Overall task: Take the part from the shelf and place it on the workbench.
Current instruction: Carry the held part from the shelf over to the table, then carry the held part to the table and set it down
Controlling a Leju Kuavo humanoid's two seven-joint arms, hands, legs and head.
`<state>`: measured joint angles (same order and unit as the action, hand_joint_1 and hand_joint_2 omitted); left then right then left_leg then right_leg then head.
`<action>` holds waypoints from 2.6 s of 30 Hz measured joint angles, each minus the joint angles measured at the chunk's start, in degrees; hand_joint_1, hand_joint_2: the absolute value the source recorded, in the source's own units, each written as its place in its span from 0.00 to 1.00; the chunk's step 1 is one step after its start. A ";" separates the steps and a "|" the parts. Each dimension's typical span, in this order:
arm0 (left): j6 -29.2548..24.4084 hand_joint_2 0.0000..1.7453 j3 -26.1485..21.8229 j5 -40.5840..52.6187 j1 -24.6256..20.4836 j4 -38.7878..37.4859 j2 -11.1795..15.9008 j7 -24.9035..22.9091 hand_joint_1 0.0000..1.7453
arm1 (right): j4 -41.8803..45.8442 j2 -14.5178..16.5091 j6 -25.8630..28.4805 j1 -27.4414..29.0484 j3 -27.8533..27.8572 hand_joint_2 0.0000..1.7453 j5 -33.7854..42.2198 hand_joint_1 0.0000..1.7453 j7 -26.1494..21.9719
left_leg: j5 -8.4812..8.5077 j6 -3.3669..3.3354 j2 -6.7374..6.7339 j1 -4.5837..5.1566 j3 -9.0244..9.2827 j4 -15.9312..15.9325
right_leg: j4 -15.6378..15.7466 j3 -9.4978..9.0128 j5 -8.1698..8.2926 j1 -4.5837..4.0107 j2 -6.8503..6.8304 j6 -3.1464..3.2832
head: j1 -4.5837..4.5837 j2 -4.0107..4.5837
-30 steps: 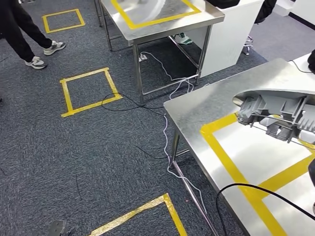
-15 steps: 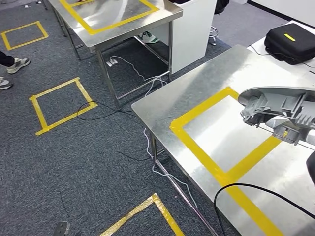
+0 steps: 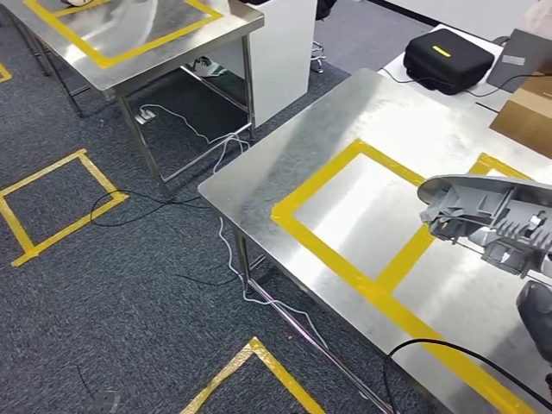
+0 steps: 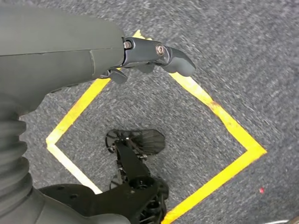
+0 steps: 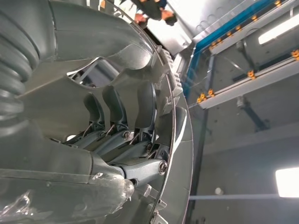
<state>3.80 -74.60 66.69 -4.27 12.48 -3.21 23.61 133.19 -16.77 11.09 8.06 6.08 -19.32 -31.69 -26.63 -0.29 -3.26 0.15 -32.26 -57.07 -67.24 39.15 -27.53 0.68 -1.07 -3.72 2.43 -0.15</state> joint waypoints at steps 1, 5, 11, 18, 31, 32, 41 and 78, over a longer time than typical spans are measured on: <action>0.00 1.00 -0.01 -0.02 -0.02 0.01 0.21 0.00 0.00 | -0.04 -0.04 0.02 -0.05 -0.28 1.00 -0.13 1.00 0.11 | -0.20 0.27 -0.54 0.18 0.23 -0.04 | 3.77 -2.30 1.21 -0.08 -1.34 0.18 | -0.02 0.00; 0.00 1.00 -0.19 -0.24 0.03 0.02 1.39 0.11 0.00 | -0.43 -0.39 0.09 -0.12 -1.01 1.00 0.04 1.00 0.40 | -0.55 1.29 -2.45 0.57 0.88 0.05 | 7.81 -4.37 2.09 -0.35 -1.78 1.45 | -0.21 0.00; -0.51 1.00 -0.93 -1.20 0.48 0.04 2.97 0.17 0.00 | -1.19 -0.75 -0.89 -2.15 -1.62 1.00 0.20 1.00 0.58 | -7.86 2.69 2.45 0.08 -5.57 -13.68 | 8.14 -4.11 2.66 0.17 2.16 2.73 | -0.55 0.00; -0.90 1.00 -1.90 -2.00 0.40 0.04 3.59 0.16 0.00 | -3.40 -0.80 -2.64 -6.88 -2.95 1.00 -0.20 1.00 2.51 | 0.05 2.42 7.21 -0.78 -0.55 -1.17 | 8.02 -3.64 3.20 0.35 7.15 1.64 | -0.74 0.00; -0.92 1.00 -2.44 -1.87 0.24 0.04 2.41 0.09 0.00 | -5.88 -1.11 -3.23 -8.90 -3.58 1.00 0.27 1.00 3.16 | -0.11 0.25 -0.11 -0.29 0.33 0.08 | 1.92 -1.12 0.44 0.19 -0.65 -0.26 | -0.16 0.00; -0.88 1.00 -2.45 -1.84 0.23 0.04 2.34 0.10 0.00 | -5.89 -1.12 -3.23 -8.88 -3.59 1.00 0.25 1.00 3.18 | -0.33 0.54 -0.57 -0.13 0.55 -0.01 | 5.22 -2.98 1.59 0.11 -1.68 -0.06 | -0.19 0.00; -0.79 1.00 -2.43 -1.31 -0.36 0.04 1.84 0.57 0.00 | -5.92 -1.23 -3.19 -8.15 -3.61 1.00 0.03 1.00 3.22 | -7.27 2.82 2.14 -0.21 -4.50 -11.62 | 8.23 -4.02 2.70 0.34 2.15 2.43 | -0.69 0.00; 0.14 1.00 -2.56 -1.10 0.07 0.04 1.32 1.10 0.00 | -13.97 -2.70 -10.06 -11.17 0.56 1.00 11.95 1.00 12.40 | -3.14 2.34 2.69 -0.21 -5.92 -11.24 | 8.25 -4.17 2.61 0.34 1.94 2.09 | -0.18 0.00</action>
<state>3.95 -77.16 65.59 -4.20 12.52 -1.88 24.71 119.22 -19.47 1.02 -3.11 6.64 -7.37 -19.29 -29.77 2.05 -0.57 -0.06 -38.18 -68.31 -58.99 34.98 -24.93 1.01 0.87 -1.63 2.25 -0.15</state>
